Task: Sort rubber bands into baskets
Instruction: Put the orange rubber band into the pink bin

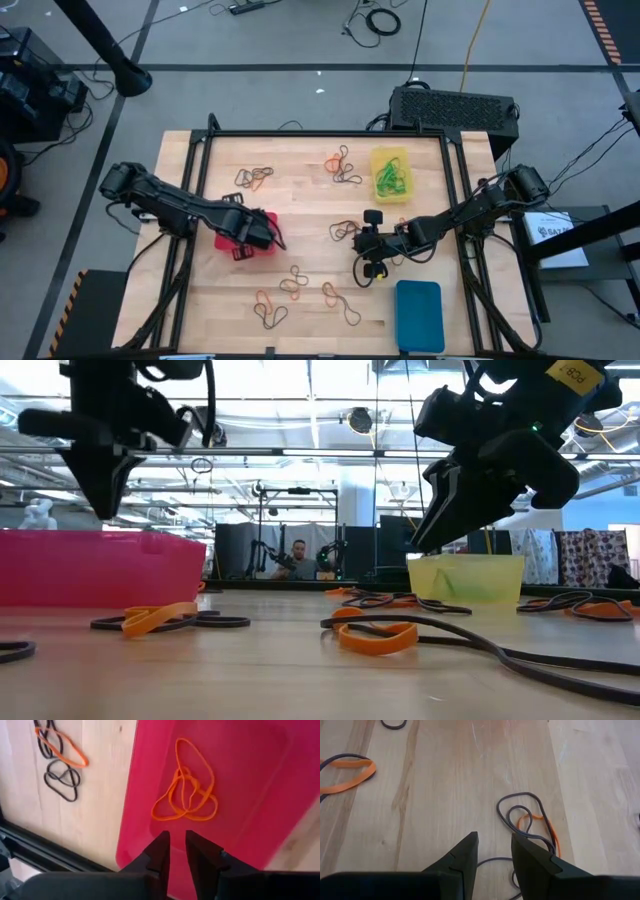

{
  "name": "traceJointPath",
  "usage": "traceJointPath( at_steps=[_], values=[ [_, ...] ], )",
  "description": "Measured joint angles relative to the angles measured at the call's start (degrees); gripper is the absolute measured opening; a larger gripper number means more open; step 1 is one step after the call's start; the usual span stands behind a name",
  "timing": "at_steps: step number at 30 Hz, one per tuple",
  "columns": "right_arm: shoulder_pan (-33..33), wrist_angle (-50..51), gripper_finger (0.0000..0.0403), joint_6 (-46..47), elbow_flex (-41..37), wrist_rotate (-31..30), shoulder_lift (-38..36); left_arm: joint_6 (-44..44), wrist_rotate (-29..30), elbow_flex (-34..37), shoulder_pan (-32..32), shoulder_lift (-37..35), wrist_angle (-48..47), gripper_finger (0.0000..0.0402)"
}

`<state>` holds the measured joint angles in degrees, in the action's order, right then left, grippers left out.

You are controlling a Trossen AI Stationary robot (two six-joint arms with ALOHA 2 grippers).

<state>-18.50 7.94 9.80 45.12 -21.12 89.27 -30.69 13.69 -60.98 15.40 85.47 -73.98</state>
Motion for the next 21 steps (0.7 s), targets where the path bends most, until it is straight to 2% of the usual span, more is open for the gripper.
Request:
traceJointPath(
  at_steps=[5, 9, 14, 17, 21],
  values=[
    [0.0, -0.02, 0.0112, 0.0, 0.0, -0.01, 0.0, 2.66, -0.72, -3.96, 1.74, -0.02, 5.66, 0.0073],
    [0.01, -0.02, 0.0112, -0.01, 0.0, 0.0, 0.0, 9.53, -4.98, -4.46, 4.29, 0.0, 21.53, 0.0073],
    [0.0, -0.06, 0.0112, 0.0, -0.02, 0.01, 0.0, 18.03, -9.8, -1.69, 7.5, 2.34, 43.9, 0.0073],
    [0.0, -0.09, 0.0112, 0.0, -0.02, 0.21, 0.0, 21.6, -10.22, -1.04, 8.89, 5.4, 51.08, 0.0073],
    [0.0, -0.27, 0.0112, 0.0, -0.04, 0.28, 0.0, 24.01, -10.27, -0.93, 9.8, 10.8, 55.06, 0.0073]
  ],
)
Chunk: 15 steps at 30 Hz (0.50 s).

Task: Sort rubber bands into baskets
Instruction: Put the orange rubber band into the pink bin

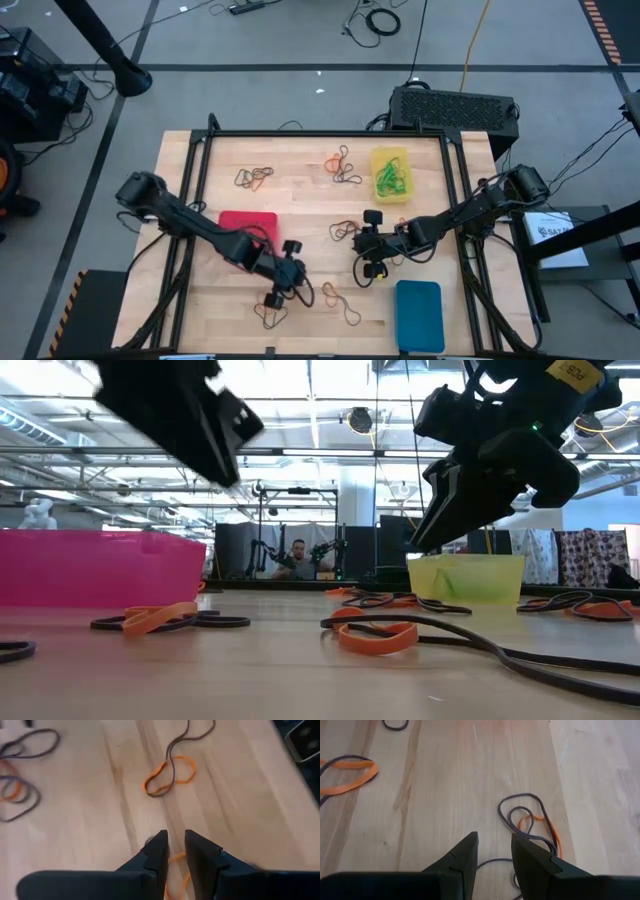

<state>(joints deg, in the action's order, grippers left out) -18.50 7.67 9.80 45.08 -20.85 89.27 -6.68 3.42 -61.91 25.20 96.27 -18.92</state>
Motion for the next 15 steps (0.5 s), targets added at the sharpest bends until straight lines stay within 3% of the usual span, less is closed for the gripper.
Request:
traceJointPath(
  at_steps=[7, 15],
  values=[
    [0.02, -0.21, 0.0112, 0.0, 0.0, 0.14, 0.0, 2.29, 0.03, 0.02, 0.12, 7.32, 1.82, 0.0073],
    [0.02, -0.25, 0.0112, 0.0, 0.0, 0.14, 0.0, 2.78, -0.13, -0.96, 0.47, 8.58, 1.61, 0.0073]
  ],
)
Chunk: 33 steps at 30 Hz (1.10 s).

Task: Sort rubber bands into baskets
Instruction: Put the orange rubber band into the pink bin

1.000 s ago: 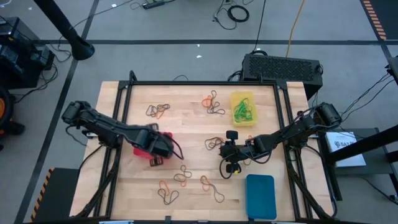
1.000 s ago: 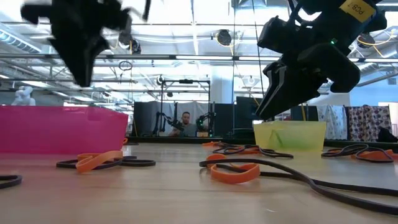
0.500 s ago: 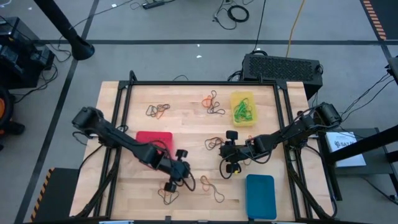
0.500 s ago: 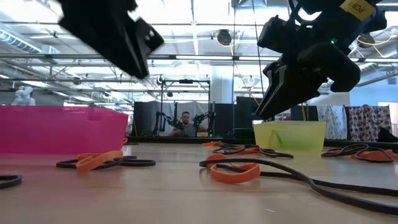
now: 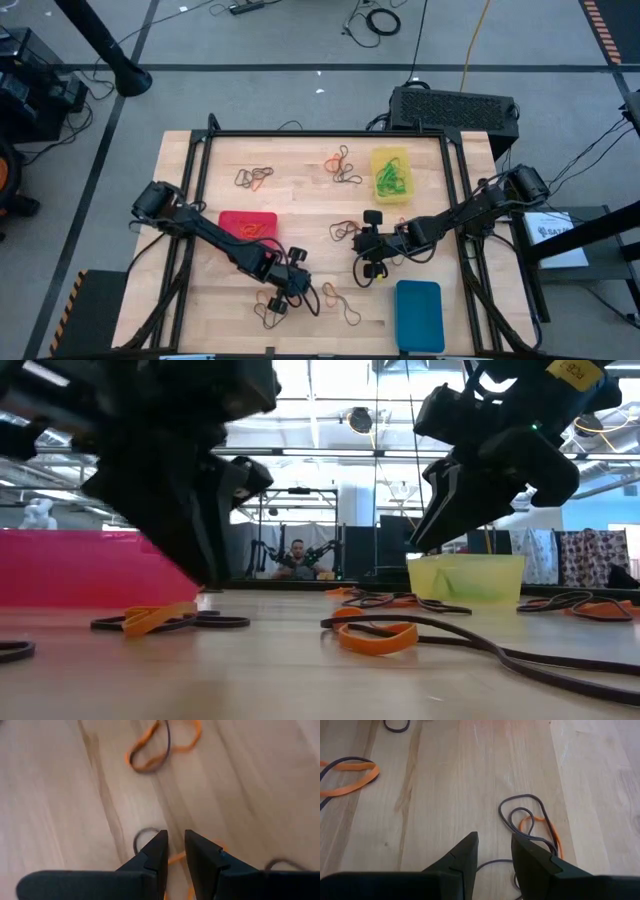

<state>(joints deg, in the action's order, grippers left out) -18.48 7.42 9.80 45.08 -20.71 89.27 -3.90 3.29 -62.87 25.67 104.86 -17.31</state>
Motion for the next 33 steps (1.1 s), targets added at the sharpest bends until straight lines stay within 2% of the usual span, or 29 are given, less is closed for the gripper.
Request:
traceJointPath(
  at_steps=[4, 6, 11, 14, 21, 33],
  values=[
    [-0.01, -0.03, 0.0112, 0.0, 0.0, -0.02, 0.0, -0.03, -1.51, -1.4, 0.03, -0.93, 0.38, 0.0073],
    [0.0, -0.02, 0.0112, 0.0, 0.0, -0.02, 0.0, 0.31, -1.73, -1.27, 0.72, -1.24, -2.45, 0.0073],
    [0.0, 0.0, 0.0112, 0.0, 0.0, -0.04, 0.0, 7.45, 1.91, -1.18, 2.34, -1.04, -6.74, 0.0074],
    [0.0, 0.05, 0.0112, 0.0, 0.0, -0.02, 0.0, 11.85, 3.28, -1.2, 2.77, -0.96, -5.56, 0.0074],
    [0.0, 0.09, 0.0112, 0.0, 0.02, 0.0, 0.02, 16.1, 4.4, -1.2, 2.95, 0.69, -5.91, 0.0074],
    [-0.02, 0.1, 0.0112, 0.0, 0.02, 0.0, 0.02, 19.45, 5.59, -1.2, 2.84, 2.45, -4.12, 0.0074]
  ],
)
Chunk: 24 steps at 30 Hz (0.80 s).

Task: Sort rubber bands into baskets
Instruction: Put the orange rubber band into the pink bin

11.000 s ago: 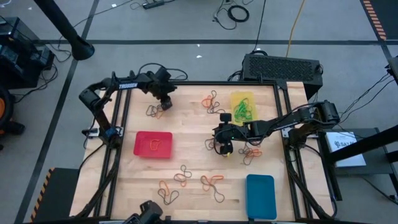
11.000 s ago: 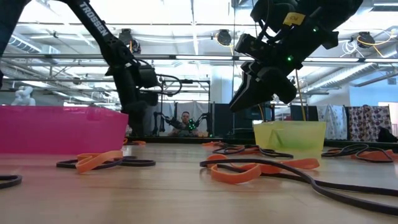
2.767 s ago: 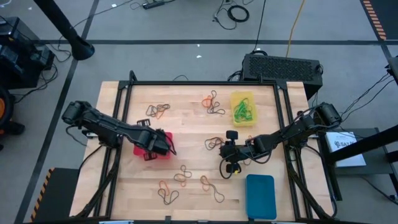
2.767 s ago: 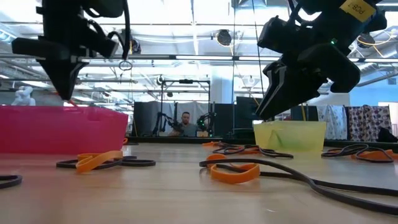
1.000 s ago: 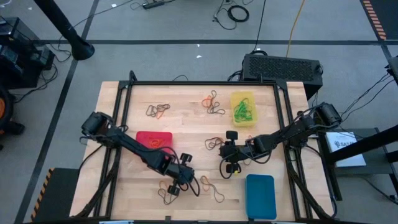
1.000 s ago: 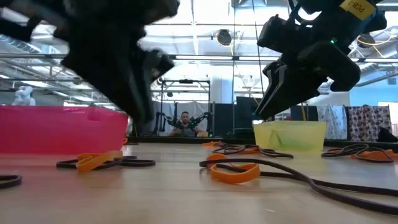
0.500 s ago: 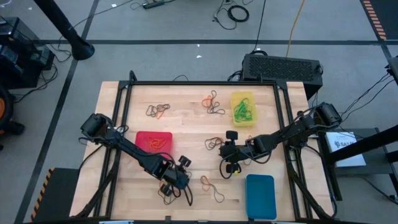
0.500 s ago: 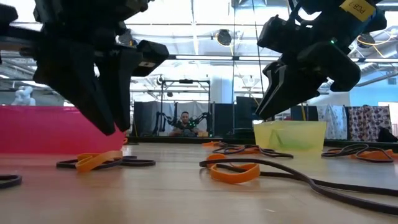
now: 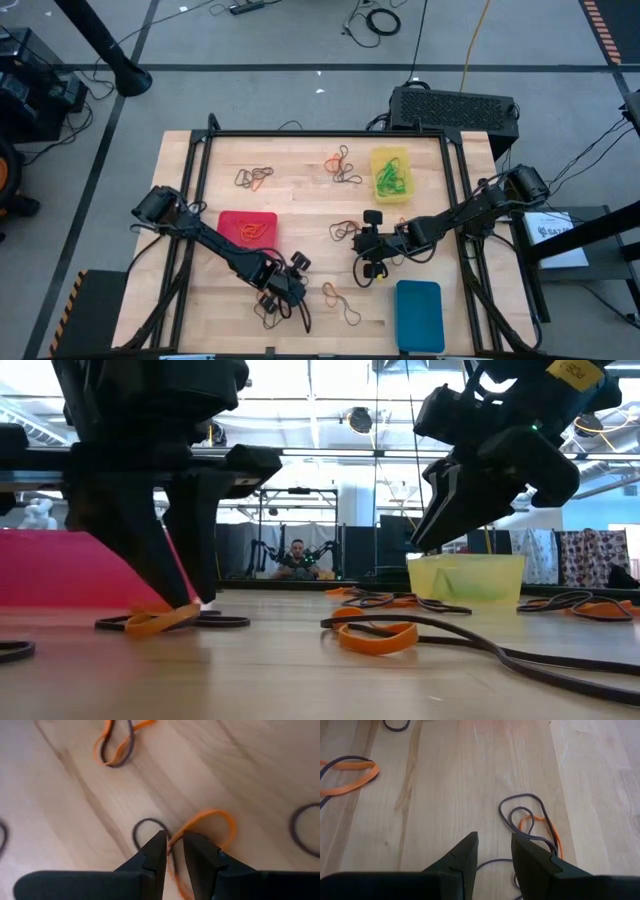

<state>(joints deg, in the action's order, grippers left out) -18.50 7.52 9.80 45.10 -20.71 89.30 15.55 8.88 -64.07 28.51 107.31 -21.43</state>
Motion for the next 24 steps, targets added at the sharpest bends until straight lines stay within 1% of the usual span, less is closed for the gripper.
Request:
traceJointPath(
  at_steps=[4, 12, 24],
  values=[
    [0.01, -0.02, 0.0112, 0.0, 0.0, 0.0, -0.02, 1.42, 2.29, 0.0, -0.02, 0.0, 0.02, 0.0074],
    [0.0, -0.02, 0.0112, 0.0, 0.0, 0.0, 0.0, 1.49, 2.31, 0.0, -0.2, 0.0, -0.11, 0.0074],
    [0.0, -0.02, 0.0112, 0.0, 0.0, 0.02, 0.0, 1.29, -1.55, 0.0, -1.95, 0.31, -0.09, 0.0073]
  ],
)
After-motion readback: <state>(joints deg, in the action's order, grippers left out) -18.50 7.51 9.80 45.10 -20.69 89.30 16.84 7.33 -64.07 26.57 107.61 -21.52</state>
